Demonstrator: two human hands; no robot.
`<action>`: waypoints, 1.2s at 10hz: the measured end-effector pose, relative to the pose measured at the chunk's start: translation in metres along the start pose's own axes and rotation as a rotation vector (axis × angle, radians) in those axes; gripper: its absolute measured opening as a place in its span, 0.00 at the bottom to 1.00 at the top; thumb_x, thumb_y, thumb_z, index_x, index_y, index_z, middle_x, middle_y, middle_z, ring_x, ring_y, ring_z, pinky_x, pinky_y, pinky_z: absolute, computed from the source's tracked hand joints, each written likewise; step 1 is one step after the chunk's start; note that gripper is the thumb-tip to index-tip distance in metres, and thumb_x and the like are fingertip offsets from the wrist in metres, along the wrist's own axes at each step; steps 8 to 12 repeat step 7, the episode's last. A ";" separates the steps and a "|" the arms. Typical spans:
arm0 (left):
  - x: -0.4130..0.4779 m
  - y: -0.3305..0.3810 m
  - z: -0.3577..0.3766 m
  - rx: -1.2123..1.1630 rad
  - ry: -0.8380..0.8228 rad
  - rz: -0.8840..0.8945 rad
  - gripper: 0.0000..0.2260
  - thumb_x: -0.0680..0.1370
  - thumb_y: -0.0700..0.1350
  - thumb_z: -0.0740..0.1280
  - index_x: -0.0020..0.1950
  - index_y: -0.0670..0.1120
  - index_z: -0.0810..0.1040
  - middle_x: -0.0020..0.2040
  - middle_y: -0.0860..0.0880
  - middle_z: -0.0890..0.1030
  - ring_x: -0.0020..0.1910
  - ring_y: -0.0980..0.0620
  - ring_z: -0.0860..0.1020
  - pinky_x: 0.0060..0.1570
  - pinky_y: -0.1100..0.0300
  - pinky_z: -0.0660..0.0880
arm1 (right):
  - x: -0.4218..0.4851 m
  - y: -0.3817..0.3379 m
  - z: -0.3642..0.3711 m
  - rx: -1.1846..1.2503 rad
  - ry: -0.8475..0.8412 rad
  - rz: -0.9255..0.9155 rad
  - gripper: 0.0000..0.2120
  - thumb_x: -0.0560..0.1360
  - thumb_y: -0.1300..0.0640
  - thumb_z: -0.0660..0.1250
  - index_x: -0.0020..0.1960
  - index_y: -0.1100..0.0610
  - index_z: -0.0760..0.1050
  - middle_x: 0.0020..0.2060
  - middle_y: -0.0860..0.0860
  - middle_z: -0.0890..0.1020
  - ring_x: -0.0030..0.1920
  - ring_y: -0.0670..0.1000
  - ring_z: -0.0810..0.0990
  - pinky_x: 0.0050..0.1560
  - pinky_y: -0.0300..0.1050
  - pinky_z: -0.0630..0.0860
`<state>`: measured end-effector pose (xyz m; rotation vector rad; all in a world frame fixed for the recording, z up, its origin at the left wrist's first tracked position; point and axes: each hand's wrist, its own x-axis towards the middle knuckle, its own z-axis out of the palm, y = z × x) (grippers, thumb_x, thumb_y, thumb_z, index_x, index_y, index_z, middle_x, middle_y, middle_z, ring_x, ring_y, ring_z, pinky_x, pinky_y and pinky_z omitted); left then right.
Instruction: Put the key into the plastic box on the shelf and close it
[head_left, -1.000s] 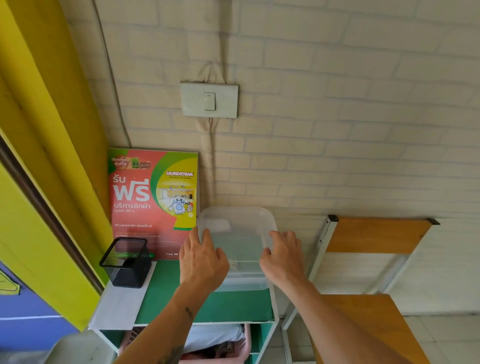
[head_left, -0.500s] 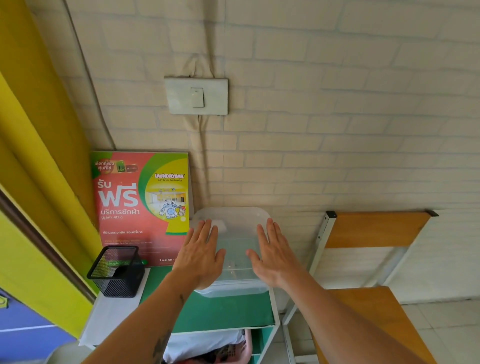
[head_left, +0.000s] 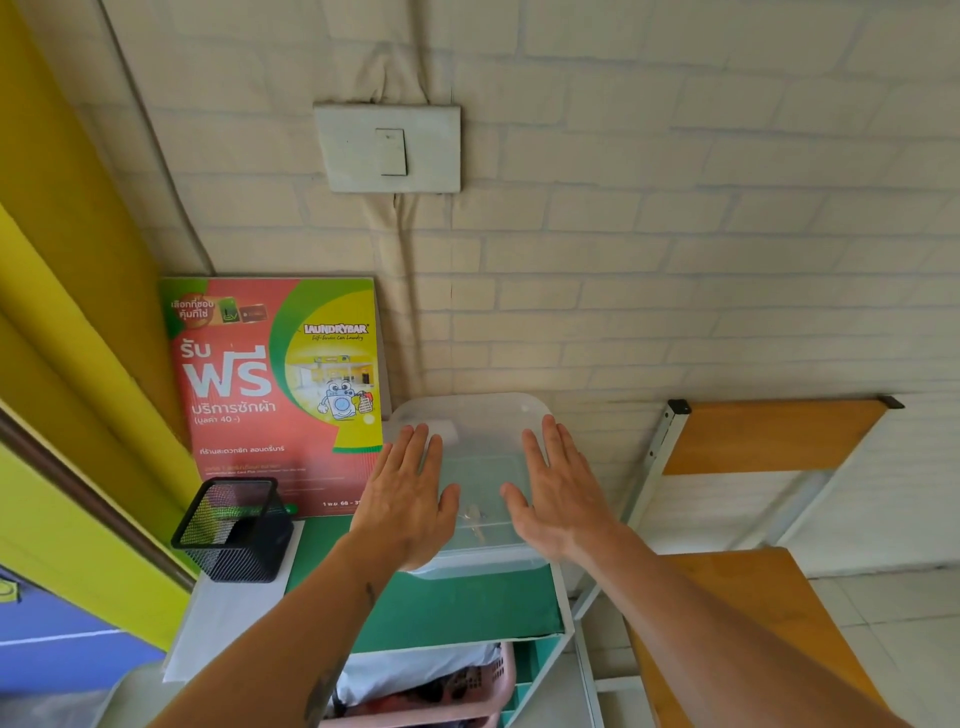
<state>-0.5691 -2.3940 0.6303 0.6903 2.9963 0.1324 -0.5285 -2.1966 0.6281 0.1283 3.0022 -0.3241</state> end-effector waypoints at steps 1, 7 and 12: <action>0.000 0.000 0.000 0.027 -0.008 -0.002 0.37 0.74 0.60 0.34 0.79 0.43 0.43 0.80 0.43 0.42 0.79 0.46 0.39 0.78 0.49 0.41 | -0.001 -0.001 0.000 -0.012 -0.003 0.010 0.38 0.79 0.37 0.46 0.79 0.54 0.35 0.77 0.56 0.31 0.78 0.55 0.33 0.78 0.56 0.43; -0.004 0.004 -0.051 -0.030 0.027 0.030 0.27 0.79 0.52 0.55 0.75 0.40 0.59 0.78 0.42 0.59 0.76 0.43 0.58 0.74 0.47 0.59 | -0.036 -0.009 -0.066 0.078 -0.011 0.086 0.38 0.80 0.42 0.55 0.80 0.57 0.40 0.80 0.55 0.40 0.79 0.54 0.41 0.78 0.56 0.45; -0.004 0.004 -0.051 -0.030 0.027 0.030 0.27 0.79 0.52 0.55 0.75 0.40 0.59 0.78 0.42 0.59 0.76 0.43 0.58 0.74 0.47 0.59 | -0.036 -0.009 -0.066 0.078 -0.011 0.086 0.38 0.80 0.42 0.55 0.80 0.57 0.40 0.80 0.55 0.40 0.79 0.54 0.41 0.78 0.56 0.45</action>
